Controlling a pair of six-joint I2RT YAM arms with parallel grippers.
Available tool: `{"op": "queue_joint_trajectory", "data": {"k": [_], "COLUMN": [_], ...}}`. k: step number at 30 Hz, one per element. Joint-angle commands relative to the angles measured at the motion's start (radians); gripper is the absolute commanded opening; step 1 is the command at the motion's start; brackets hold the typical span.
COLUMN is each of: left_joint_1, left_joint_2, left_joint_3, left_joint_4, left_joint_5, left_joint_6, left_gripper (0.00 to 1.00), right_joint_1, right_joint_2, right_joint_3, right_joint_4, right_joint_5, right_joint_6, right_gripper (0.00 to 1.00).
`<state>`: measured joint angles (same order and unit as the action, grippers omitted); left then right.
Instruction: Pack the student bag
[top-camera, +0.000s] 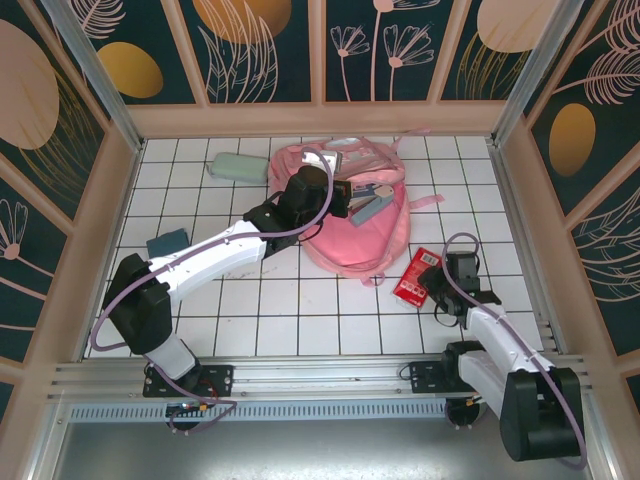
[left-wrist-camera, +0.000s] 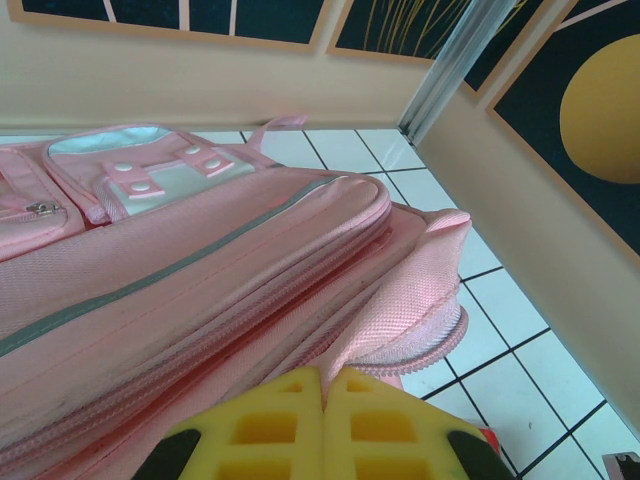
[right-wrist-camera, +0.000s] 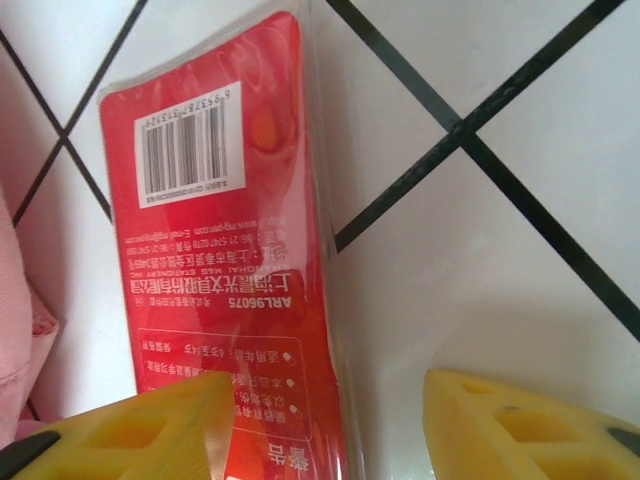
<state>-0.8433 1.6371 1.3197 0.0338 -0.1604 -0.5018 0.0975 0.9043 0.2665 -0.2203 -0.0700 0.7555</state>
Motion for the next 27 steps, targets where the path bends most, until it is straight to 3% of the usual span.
{"op": "queue_joint_trajectory", "data": {"k": [1,16,22,27], "left_joint_1": [0.000,0.000,0.000,0.000], "left_joint_2": [-0.043,-0.037,-0.033,-0.028], "left_joint_3": [0.013,0.022,0.026,0.029], "left_joint_4": [0.095,0.092,0.090,0.090], "left_joint_5": [0.012,0.015,0.015,0.019], "left_joint_6": [-0.017,-0.020,-0.020,-0.019], "left_gripper": [0.00,0.00,0.00,0.00], "right_joint_1": [0.011,0.014,0.021,0.024], "right_joint_2": [-0.009,0.159,0.134,0.127], "right_joint_3": [-0.036,-0.024,-0.033,-0.022], "right_joint_4": [0.178,0.379,0.433,0.415], "right_joint_5": [-0.188,-0.317,-0.381,-0.344], "right_joint_6": [-0.022,-0.045,-0.056,-0.066], "right_gripper": [0.53,0.50,0.46,0.46]}}
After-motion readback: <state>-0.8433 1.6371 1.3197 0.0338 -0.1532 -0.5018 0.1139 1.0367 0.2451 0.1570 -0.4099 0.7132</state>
